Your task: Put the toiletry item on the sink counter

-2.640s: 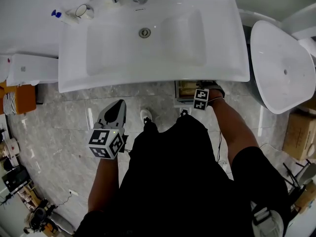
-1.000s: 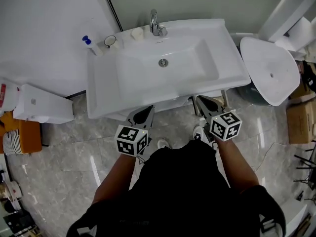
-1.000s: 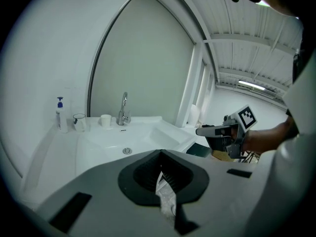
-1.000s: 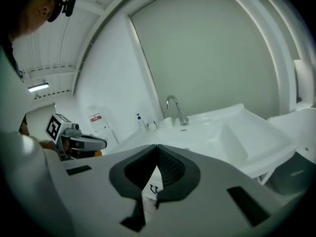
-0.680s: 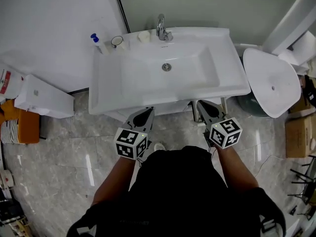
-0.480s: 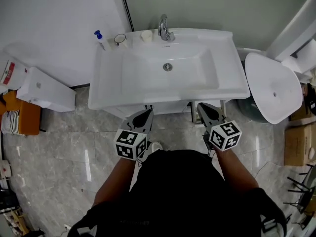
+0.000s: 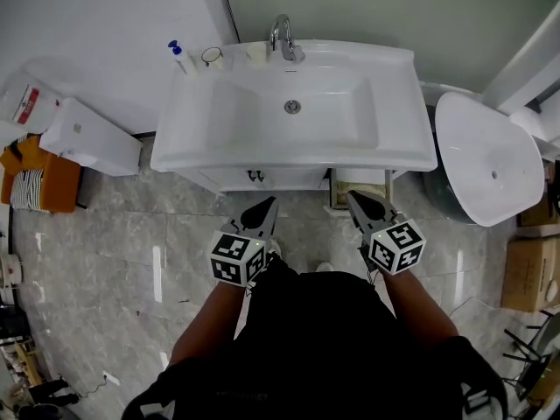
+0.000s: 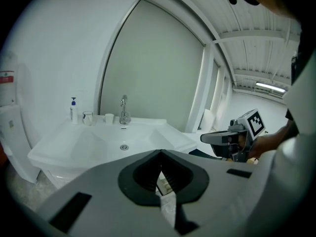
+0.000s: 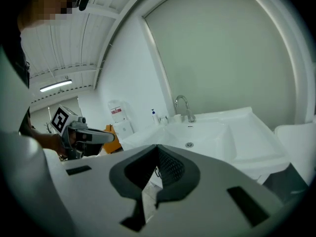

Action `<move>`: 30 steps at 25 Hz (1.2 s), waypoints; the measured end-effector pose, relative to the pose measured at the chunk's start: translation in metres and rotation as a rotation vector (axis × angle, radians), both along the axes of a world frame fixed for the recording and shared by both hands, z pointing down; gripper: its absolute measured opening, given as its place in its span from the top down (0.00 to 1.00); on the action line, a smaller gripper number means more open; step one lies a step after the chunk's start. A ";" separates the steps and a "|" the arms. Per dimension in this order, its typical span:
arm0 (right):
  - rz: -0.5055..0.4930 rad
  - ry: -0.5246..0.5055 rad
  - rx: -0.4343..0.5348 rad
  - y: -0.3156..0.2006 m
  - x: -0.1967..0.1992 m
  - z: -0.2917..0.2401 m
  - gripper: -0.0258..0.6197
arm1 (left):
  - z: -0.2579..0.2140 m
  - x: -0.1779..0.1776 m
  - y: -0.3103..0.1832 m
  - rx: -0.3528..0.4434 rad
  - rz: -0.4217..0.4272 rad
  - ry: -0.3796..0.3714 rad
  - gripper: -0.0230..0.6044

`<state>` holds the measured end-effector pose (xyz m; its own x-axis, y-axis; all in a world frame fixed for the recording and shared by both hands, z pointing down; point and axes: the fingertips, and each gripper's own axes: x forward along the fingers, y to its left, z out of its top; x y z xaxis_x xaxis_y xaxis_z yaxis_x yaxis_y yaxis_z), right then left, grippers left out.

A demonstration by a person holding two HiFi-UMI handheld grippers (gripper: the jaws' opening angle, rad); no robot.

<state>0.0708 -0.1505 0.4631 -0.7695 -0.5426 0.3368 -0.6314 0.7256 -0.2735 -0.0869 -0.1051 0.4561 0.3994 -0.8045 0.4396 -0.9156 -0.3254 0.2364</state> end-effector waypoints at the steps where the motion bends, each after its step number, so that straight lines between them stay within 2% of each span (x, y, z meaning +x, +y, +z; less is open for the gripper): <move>1: -0.013 0.004 -0.005 0.005 0.005 0.003 0.96 | -0.001 0.005 0.004 -0.001 -0.014 -0.001 0.97; 7: -0.103 0.030 -0.015 0.032 0.030 0.023 0.96 | 0.005 0.036 0.028 -0.012 -0.065 0.003 0.97; 12: -0.117 0.026 -0.023 0.045 0.039 0.025 0.96 | 0.010 0.045 0.049 -0.034 -0.055 -0.025 0.97; 19: -0.066 0.028 0.002 0.048 0.034 0.010 0.96 | -0.002 0.035 0.042 -0.003 -0.001 -0.037 0.97; 30: 0.017 0.039 -0.018 0.078 -0.018 0.009 0.96 | -0.005 -0.015 0.059 -0.001 0.076 -0.025 0.97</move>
<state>0.0531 -0.0730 0.4719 -0.7461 -0.5490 0.3768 -0.6542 0.7097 -0.2615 -0.1020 -0.0457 0.4507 0.4486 -0.7714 0.4513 -0.8936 -0.3943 0.2144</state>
